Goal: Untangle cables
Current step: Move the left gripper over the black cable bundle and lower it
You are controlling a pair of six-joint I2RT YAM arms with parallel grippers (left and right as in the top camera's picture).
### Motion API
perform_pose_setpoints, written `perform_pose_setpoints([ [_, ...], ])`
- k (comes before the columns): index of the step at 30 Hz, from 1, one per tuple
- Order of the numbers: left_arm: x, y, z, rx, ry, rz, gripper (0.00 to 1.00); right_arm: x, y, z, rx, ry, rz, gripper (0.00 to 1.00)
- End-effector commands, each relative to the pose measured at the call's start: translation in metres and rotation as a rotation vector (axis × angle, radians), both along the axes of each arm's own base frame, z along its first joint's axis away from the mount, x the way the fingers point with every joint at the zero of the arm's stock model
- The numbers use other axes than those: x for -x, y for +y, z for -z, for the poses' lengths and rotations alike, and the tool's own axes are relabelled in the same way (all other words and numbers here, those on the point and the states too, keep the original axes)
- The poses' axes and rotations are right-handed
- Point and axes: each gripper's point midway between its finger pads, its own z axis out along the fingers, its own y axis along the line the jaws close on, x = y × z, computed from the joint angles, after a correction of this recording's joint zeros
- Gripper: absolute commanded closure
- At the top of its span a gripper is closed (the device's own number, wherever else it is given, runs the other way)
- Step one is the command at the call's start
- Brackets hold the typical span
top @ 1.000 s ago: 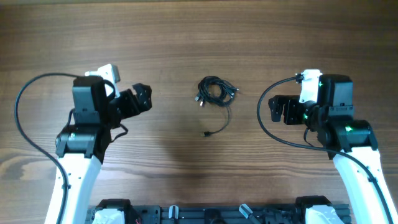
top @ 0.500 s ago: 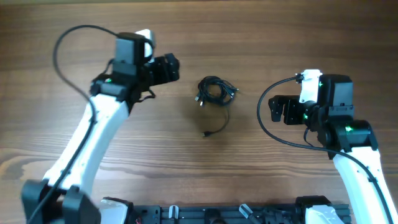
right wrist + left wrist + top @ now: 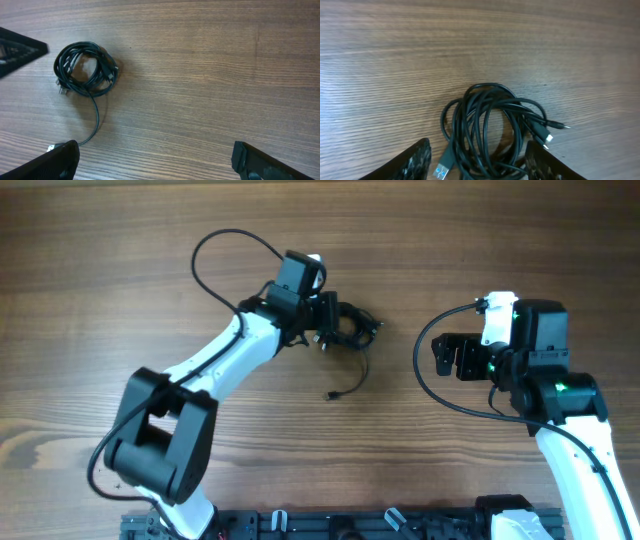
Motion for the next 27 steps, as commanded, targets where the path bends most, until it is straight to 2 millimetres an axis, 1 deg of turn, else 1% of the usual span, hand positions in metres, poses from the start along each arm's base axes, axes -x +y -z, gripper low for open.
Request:
perform_pose_setpoints([
  [1, -0.007, -0.003, 0.013, -0.072, -0.031, -0.022, 0.4, -0.004, 0.004, -0.007, -0.005, -0.018, -0.025, 0.0],
  [12, -0.004, -0.004, 0.038, -0.11, 0.002, -0.02, 0.44, -0.003, 0.004, -0.007, -0.005, -0.015, -0.025, 0.0],
  [17, -0.001, -0.003, 0.049, -0.113, 0.033, -0.035, 0.5, -0.003, 0.004, -0.007, -0.005, -0.016, -0.025, 0.0],
  [19, 0.0, -0.004, 0.05, -0.115, 0.036, -0.033, 0.56, -0.003, 0.004, -0.007, -0.005, -0.015, -0.025, 0.0],
  [23, 0.003, -0.006, 0.051, -0.118, 0.04, -0.026, 0.78, -0.003, 0.004, -0.007, -0.006, -0.015, -0.025, 0.0],
  [27, 0.014, -0.007, 0.056, -0.139, 0.074, -0.009, 0.96, -0.003, 0.004, -0.007, -0.005, -0.015, -0.024, 0.0],
])
